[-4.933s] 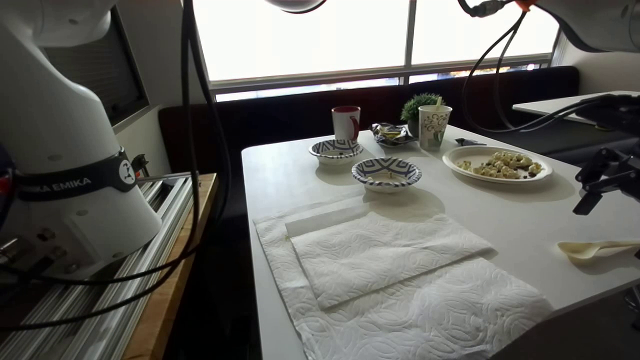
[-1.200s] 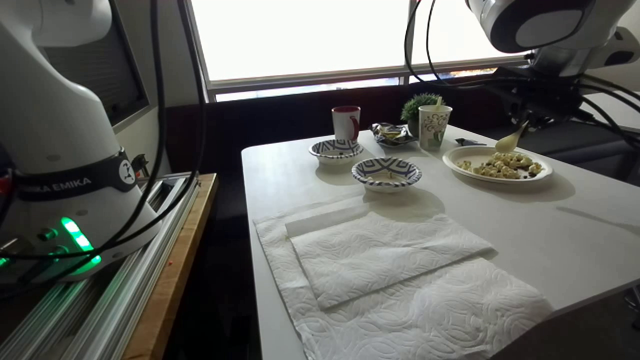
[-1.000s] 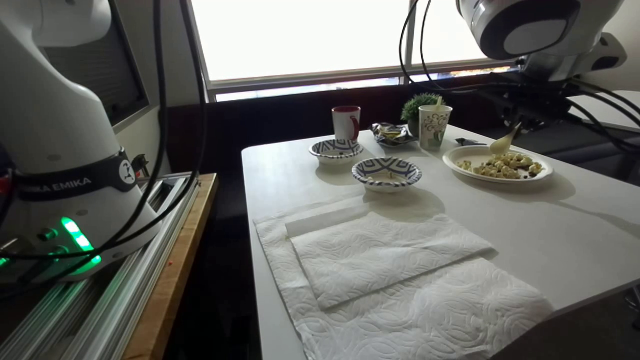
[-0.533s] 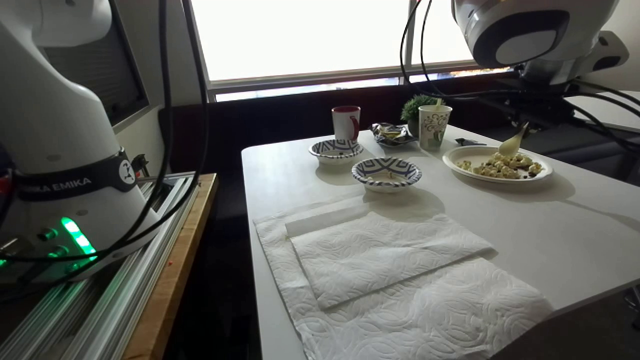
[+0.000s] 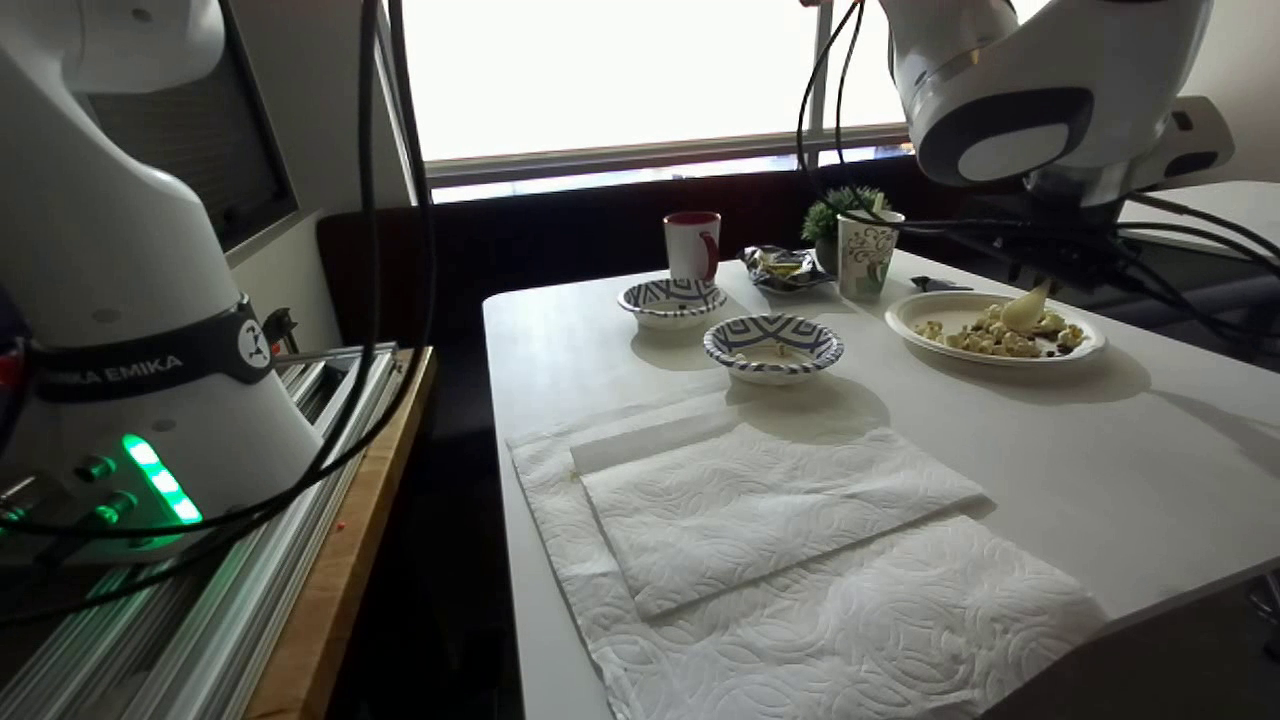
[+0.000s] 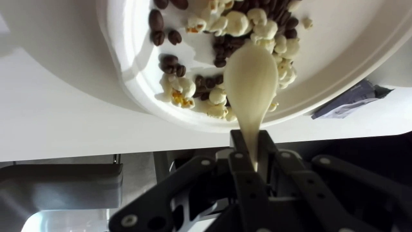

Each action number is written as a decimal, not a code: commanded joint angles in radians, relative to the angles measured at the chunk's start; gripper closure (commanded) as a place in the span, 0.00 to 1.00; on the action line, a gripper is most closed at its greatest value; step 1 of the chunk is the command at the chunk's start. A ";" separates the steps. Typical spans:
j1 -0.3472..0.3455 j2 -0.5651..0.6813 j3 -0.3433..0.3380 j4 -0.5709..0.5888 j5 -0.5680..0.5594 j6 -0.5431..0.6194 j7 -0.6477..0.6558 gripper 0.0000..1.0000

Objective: Use the white spoon to place some contents from the white plate in the bowl on the right.

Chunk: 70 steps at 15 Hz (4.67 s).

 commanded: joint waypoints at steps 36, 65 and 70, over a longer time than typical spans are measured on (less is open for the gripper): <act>0.086 -0.095 -0.175 -0.093 -0.116 -0.144 0.265 0.96; 0.166 -0.148 -0.277 -0.075 -0.145 -0.442 0.293 0.96; 0.119 -0.153 -0.213 -0.084 -0.111 -0.431 0.182 0.96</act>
